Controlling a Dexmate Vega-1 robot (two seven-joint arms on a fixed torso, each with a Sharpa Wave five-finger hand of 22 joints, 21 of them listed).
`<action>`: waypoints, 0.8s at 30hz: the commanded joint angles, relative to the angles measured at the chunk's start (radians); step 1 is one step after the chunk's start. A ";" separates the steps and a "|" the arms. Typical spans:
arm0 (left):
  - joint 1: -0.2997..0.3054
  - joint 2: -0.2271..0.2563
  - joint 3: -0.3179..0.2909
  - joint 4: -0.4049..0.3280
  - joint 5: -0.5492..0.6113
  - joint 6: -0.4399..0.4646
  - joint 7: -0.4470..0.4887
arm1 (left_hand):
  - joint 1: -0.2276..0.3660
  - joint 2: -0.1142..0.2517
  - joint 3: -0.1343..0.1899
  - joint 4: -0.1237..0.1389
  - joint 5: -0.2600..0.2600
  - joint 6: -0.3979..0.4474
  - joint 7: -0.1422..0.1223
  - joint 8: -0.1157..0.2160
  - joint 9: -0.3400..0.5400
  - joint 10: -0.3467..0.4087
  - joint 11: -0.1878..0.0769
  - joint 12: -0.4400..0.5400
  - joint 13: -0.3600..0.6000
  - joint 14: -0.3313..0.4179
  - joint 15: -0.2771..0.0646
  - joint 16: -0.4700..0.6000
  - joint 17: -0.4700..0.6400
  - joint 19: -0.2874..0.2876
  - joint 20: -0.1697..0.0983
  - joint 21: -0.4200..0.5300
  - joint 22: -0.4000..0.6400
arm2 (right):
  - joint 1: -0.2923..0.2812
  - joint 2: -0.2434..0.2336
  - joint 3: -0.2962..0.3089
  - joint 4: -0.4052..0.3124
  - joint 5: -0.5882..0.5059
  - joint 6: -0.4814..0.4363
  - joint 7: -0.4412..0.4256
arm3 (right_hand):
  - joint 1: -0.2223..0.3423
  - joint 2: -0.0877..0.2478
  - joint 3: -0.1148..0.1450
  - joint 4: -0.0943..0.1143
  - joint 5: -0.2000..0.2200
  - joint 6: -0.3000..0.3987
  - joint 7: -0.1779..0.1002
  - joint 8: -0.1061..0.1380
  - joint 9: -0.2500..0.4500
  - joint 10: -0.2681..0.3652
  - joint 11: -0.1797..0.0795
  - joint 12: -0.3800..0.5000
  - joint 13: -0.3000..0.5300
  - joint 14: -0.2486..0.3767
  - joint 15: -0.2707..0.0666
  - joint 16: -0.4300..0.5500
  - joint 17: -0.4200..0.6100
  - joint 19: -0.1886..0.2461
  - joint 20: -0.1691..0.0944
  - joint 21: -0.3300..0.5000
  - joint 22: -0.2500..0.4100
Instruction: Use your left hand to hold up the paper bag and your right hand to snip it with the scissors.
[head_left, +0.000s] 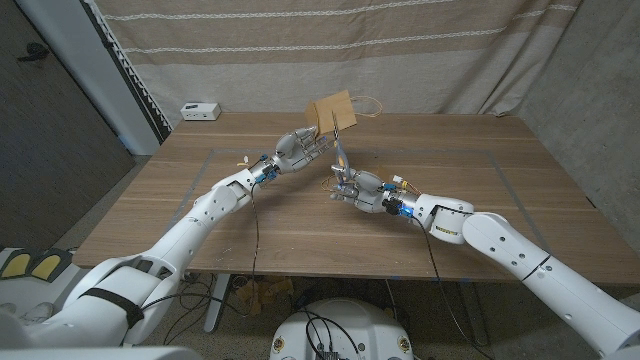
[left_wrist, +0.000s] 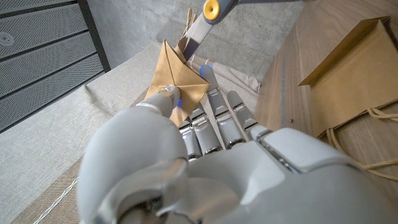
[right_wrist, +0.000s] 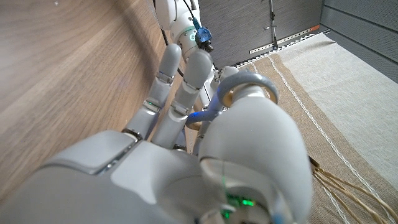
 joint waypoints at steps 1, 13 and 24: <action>-0.007 -0.008 0.005 0.013 0.000 0.003 -0.006 | 0.025 0.034 0.008 0.002 0.007 0.155 -0.115 0.007 0.016 0.081 -0.080 0.002 0.010 -0.005 -0.168 0.000 0.003 -0.002 -0.037 0.010 0.002 | 0.010 -0.007 0.002 -0.012 0.020 -0.037 -0.056 | 0.024 0.001 -0.023 -0.010 0.001 0.103 0.037 0.033 0.008 0.615 -0.431 0.083 0.031 0.003 -0.016 0.024 -0.033 0.027 -0.140 0.066 -0.005; 0.002 -0.004 0.002 0.002 -0.002 0.004 -0.002 | 0.024 0.034 0.014 0.000 0.007 0.158 -0.115 0.006 0.013 0.082 -0.080 0.000 0.014 -0.010 -0.168 -0.001 0.004 -0.005 -0.036 0.015 0.000 | 0.011 -0.005 0.001 -0.023 0.027 -0.051 -0.105 | 0.016 -0.027 -0.065 -0.015 0.025 0.186 0.013 0.123 0.153 0.634 -0.430 0.161 0.018 0.043 -0.016 0.042 -0.116 0.031 -0.139 0.153 -0.050; 0.013 0.002 -0.002 -0.012 -0.008 0.005 -0.001 | 0.022 0.033 0.014 0.000 0.006 0.159 -0.115 0.004 0.011 0.084 -0.081 -0.004 0.012 -0.008 -0.168 -0.001 0.001 -0.006 -0.034 0.019 -0.002 | 0.012 -0.014 0.002 -0.062 0.038 -0.081 -0.186 | -0.001 -0.042 -0.112 -0.009 0.064 0.352 -0.028 0.147 0.637 0.650 -0.432 -0.019 -0.154 0.052 -0.018 0.040 -0.246 -0.003 -0.136 0.257 -0.163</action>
